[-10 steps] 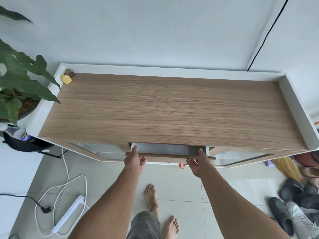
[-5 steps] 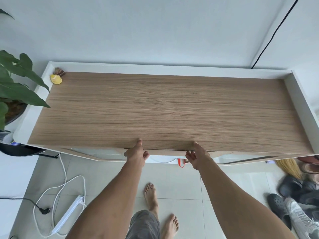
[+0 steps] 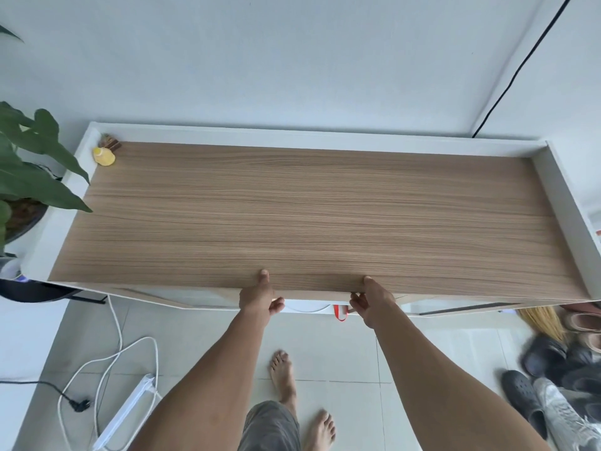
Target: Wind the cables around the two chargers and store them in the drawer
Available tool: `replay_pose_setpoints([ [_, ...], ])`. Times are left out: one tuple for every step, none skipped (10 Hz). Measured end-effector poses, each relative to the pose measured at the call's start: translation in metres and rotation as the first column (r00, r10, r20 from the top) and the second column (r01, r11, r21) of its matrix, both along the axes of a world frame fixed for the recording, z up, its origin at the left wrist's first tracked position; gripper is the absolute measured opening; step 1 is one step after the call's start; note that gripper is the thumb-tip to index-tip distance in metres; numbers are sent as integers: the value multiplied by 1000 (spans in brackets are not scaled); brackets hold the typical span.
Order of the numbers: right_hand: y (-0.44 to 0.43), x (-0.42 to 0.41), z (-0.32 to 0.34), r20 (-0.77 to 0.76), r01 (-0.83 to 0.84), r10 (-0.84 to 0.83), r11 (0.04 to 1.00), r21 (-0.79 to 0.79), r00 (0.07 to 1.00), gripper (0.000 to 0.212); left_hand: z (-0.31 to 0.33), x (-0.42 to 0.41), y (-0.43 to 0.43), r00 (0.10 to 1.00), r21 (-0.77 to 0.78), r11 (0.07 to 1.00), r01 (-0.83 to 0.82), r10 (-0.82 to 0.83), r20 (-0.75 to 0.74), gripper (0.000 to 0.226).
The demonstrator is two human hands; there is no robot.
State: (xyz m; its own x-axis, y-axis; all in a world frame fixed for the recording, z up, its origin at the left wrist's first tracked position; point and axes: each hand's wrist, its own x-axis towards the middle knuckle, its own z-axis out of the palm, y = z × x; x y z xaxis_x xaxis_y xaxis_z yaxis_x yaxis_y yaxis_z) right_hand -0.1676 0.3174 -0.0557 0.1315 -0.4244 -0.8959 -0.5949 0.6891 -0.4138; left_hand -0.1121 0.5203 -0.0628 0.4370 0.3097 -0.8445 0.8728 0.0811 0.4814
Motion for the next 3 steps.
replay_pose_setpoints([
  [2, 6, 16, -92, -76, 71, 996, -56, 993, 7, 12, -2, 5, 971, 122, 964, 238, -238, -11, 39],
  [6, 18, 32, -108, -142, 130, 983, -116, 986, 15, 23, 4, 3, 892, 235, 868, 438, -452, 8, 35],
  [11, 35, 39, -96, -267, 250, 926, -266, 963, 24, 31, 21, -4, 798, 379, 775, 505, -587, 137, 46],
])
